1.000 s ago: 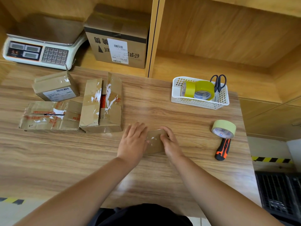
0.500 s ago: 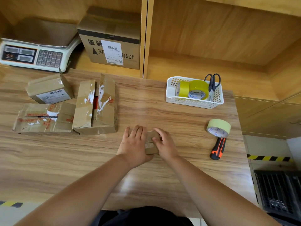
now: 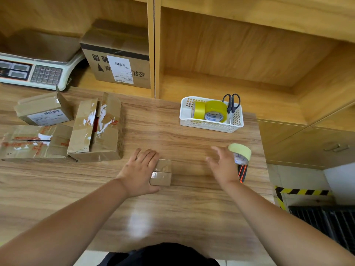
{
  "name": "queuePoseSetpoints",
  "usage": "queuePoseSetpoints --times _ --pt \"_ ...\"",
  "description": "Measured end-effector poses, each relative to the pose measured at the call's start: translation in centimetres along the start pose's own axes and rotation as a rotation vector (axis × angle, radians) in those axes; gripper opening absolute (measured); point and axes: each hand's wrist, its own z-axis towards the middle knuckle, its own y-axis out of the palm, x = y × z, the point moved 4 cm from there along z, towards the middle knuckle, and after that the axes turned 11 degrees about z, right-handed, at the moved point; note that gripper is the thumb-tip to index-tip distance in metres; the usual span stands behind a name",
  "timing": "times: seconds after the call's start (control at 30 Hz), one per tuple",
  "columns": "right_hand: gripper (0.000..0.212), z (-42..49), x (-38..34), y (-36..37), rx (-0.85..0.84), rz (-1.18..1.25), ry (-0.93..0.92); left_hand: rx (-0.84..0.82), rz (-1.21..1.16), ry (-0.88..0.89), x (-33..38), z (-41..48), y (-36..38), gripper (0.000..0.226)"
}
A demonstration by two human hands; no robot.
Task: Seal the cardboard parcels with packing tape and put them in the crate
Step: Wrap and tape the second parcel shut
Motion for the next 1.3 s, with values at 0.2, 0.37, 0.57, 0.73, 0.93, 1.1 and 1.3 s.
queuePoseSetpoints --times 0.2,0.37,0.57,0.73,0.93,1.1,1.3 --pt "0.043 2.5 3.9 -6.6 0.204 -0.194 0.101 0.128 -0.013 -0.019 2.2 1.0 -2.4 0.092" --pt "0.062 3.6 5.9 -8.0 0.024 -0.349 0.234 0.161 -0.03 0.035 5.5 2.2 -3.5 0.086" --pt "0.053 4.6 6.5 -8.2 -0.05 -0.256 0.194 0.234 -0.102 0.096 9.0 3.0 -4.1 0.078" --pt "0.036 4.1 5.6 -8.1 -0.045 -0.134 0.246 0.238 -0.136 0.105 11.5 3.6 -3.6 0.067" --pt "0.036 3.7 4.9 -5.2 -0.082 0.099 0.351 0.144 -0.211 0.084 13.7 4.8 -2.7 0.049" --pt "0.039 2.7 3.6 -2.7 -0.085 0.41 0.534 -0.111 -0.316 -0.053 14.4 5.5 -1.3 0.055" --pt "0.11 2.4 5.0 0.3 -0.142 0.737 0.759 -0.145 -0.329 -0.143 14.4 6.2 -1.2 0.065"
